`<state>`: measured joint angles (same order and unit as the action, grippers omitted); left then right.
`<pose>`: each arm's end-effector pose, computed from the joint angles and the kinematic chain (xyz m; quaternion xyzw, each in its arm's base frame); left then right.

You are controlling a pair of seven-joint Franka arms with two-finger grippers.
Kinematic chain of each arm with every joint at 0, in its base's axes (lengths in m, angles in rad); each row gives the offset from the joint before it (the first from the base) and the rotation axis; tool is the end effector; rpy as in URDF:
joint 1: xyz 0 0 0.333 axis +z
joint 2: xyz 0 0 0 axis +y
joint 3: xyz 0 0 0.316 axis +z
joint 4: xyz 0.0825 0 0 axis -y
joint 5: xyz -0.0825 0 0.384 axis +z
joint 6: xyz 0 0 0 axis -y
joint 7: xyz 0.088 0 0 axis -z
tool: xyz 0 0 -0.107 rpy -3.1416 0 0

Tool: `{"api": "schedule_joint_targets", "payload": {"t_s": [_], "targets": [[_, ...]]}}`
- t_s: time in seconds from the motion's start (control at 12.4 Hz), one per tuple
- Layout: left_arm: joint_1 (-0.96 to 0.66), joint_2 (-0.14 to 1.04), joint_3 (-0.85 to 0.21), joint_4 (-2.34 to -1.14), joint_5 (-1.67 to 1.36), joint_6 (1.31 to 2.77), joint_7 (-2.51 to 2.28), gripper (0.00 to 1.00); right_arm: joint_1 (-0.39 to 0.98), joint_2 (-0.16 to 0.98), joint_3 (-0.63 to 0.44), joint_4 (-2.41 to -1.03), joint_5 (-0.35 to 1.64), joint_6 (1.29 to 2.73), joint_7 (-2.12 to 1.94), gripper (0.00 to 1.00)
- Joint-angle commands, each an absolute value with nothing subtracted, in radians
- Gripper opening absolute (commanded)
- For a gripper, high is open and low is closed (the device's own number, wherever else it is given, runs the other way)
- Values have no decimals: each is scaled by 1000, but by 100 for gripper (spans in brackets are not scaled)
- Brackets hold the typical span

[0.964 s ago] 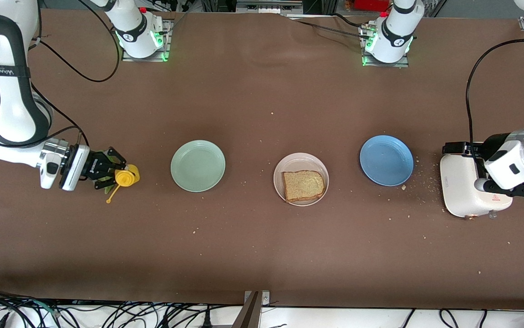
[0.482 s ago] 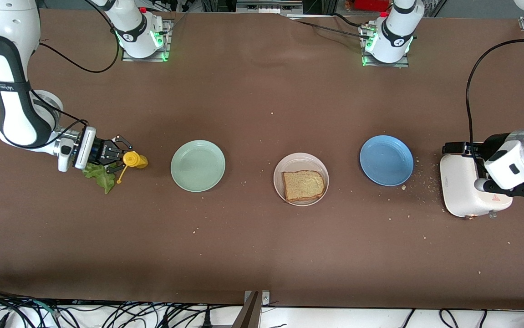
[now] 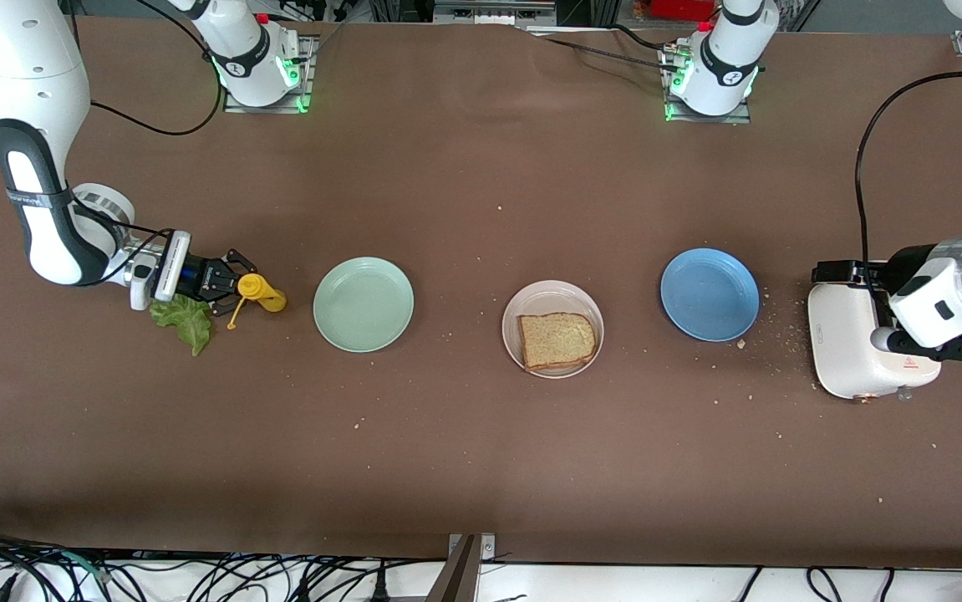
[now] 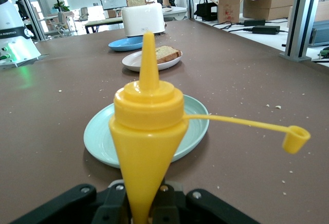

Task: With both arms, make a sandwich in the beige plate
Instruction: 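Lower the mustard bottle onto the table and open the right gripper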

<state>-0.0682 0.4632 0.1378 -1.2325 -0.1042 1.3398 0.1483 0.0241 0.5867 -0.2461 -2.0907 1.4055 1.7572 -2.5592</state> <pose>0.6512 0.0137 0.4840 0.9834 -0.0433 -0.1718 0.0394 0.5290 -0.0343 0.1397 -0.6464 -0.5157 -0.4006 0.3947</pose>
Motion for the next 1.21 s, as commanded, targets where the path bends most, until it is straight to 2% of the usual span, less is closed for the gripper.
{"api": "schedule_joint_targets", "payload": {"t_s": [0.0, 0.16, 0.24, 0.32, 0.72, 1.13], "targets": [[-77, 459, 137, -1230, -69, 1330, 152, 100, -6, 595, -230, -2076, 1427, 1732, -2588, 0], [-77, 459, 137, -1230, -69, 1330, 152, 100, -6, 601, -229, -2074, 1433, 1733, -2556, 42], [-77, 459, 137, -1230, -69, 1330, 152, 100, -6, 601, -230, -2074, 1443, 1736, -2521, 57], [-77, 459, 137, -1230, -69, 1330, 152, 100, -6, 603, -229, -2074, 1448, 1736, -2504, 98], [-77, 459, 137, -1230, -69, 1330, 152, 100, -24, 600, -239, -2059, 1434, 1743, -2467, 98], [-77, 459, 137, -1230, -69, 1330, 152, 100, -25, 595, -362, -2056, 1269, 1804, -2366, 98]]}}
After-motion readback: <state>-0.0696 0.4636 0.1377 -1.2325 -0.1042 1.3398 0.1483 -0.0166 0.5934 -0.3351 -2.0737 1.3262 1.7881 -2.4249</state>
